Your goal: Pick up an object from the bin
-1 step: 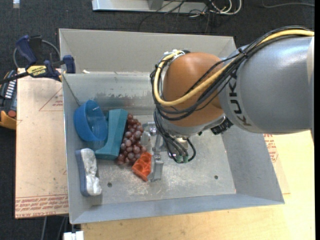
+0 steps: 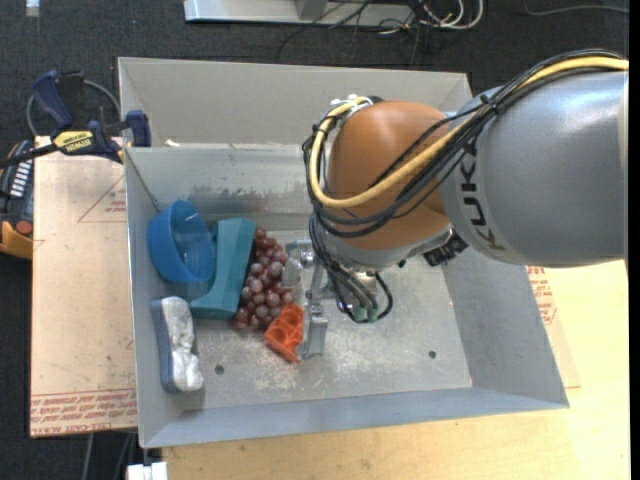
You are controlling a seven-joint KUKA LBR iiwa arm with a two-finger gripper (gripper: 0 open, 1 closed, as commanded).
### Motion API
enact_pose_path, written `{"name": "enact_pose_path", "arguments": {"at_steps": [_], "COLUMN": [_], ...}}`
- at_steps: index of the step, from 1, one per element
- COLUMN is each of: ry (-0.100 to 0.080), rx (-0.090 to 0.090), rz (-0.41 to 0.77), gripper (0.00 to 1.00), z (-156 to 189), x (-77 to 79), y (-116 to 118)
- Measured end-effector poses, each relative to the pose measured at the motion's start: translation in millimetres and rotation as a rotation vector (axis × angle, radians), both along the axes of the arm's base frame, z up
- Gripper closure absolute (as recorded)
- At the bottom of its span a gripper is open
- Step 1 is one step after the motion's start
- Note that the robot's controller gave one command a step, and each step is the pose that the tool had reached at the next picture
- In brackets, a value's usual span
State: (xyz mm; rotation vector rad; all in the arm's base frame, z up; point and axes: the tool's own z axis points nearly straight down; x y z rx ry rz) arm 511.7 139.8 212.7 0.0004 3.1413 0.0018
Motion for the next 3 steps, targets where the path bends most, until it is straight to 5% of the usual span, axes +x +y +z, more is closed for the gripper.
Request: {"name": "enact_pose_path", "arguments": {"at_steps": [1, 2, 3], "ry": [-0.008, -0.001, 0.002], "rx": [0.003, 0.0, 0.003], "rz": [0.064, 0.066, -0.061], "gripper": [0.0, 0.0, 0.0], "z": [-126, -118, -112], "x": [37.6, 31.5, 23.5], "y": [-38, -36, 6]}}
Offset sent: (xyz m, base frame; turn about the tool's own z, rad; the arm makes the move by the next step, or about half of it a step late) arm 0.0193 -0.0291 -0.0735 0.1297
